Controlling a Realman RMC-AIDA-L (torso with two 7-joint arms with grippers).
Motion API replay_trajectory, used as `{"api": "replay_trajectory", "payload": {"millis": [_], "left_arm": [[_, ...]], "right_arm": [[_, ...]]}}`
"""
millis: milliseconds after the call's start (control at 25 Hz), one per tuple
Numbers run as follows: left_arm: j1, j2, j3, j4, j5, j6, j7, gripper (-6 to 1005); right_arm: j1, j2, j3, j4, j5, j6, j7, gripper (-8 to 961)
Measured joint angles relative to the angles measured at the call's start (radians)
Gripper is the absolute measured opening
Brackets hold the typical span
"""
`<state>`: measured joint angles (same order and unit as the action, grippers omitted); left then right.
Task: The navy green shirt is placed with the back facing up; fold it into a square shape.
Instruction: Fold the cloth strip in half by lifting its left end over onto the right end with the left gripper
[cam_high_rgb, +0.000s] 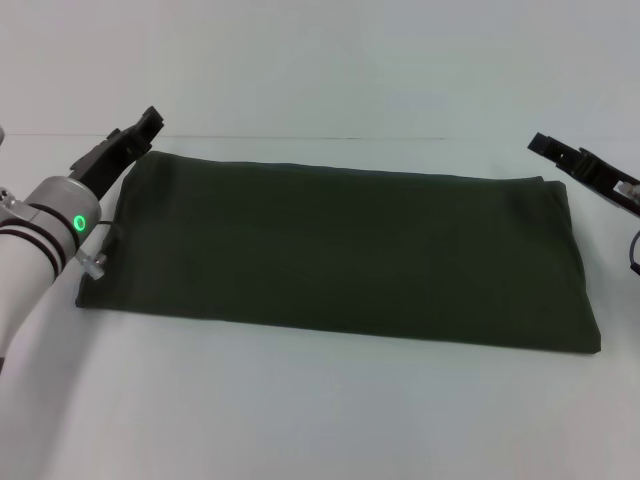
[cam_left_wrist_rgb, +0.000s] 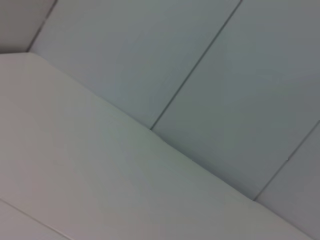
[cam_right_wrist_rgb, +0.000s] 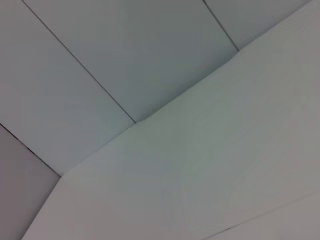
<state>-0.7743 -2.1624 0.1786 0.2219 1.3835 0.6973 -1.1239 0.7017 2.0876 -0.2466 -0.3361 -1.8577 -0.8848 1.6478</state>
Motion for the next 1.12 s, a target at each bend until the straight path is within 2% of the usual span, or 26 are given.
{"api": "replay_trajectory", "payload": {"millis": [80,160,320,360,400,520,560,600,640,680,720,760,880,1040,1120], "left_arm": [[0.006,0.0,0.001,0.008,0.0,0.0,0.013,511],[0.009,0.0,-0.001,0.019,0.0,0.0,0.045,597],[0.021,0.006,0.017,0.03,0.007,0.019,0.01,649],[0.044,0.019,0.086,0.03,0.016,0.025,-0.089,653],[0.044,0.019,0.086,0.03,0.016,0.025,-0.089,657],[0.105,0.063,0.285,0.042,0.031,0.067,-0.327,669],[0.148,0.1,0.41,0.055,0.035,0.125,-0.465,671],[0.148,0.1,0.41,0.055,0.035,0.125,-0.465,674],[0.171,0.119,0.463,0.062,0.036,0.162,-0.525,676],[0.192,0.138,0.502,0.071,0.038,0.198,-0.578,678],[0.222,0.162,0.55,0.089,0.053,0.249,-0.658,681],[0.235,0.173,0.567,0.099,0.064,0.269,-0.691,683],[0.282,0.202,0.583,0.183,0.228,0.33,-0.859,690],[0.311,0.213,0.539,0.297,0.478,0.38,-1.013,699],[0.313,0.216,0.502,0.313,0.538,0.387,-1.038,704]], "right_arm": [[-0.012,0.0,0.0,0.0,0.0,-0.013,0.001,534],[-0.019,0.0,0.0,0.0,0.0,-0.02,0.0,676],[-0.035,-0.004,-0.005,-0.004,-0.006,-0.074,-0.009,673],[-0.051,-0.013,-0.029,-0.008,-0.011,-0.127,-0.006,672],[-0.051,-0.013,-0.029,-0.008,-0.011,-0.127,-0.006,672],[-0.081,-0.037,-0.089,-0.009,-0.011,-0.227,0.002,669],[-0.093,-0.047,-0.109,-0.009,-0.011,-0.269,0.003,669],[-0.103,-0.055,-0.128,-0.009,-0.012,-0.309,0.005,668],[-0.112,-0.064,-0.143,-0.01,-0.012,-0.342,0.01,669],[-0.133,-0.083,-0.176,-0.012,-0.012,-0.405,0.031,670],[-0.133,-0.083,-0.176,-0.012,-0.012,-0.405,0.031,672],[-0.152,-0.099,-0.199,-0.017,-0.012,-0.449,0.055,673],[-0.17,-0.106,-0.214,-0.029,-0.012,-0.485,0.066,678],[-0.197,-0.109,-0.225,-0.048,-0.013,-0.526,0.071,691],[-0.202,-0.11,-0.231,-0.048,-0.017,-0.528,0.076,697]]}}
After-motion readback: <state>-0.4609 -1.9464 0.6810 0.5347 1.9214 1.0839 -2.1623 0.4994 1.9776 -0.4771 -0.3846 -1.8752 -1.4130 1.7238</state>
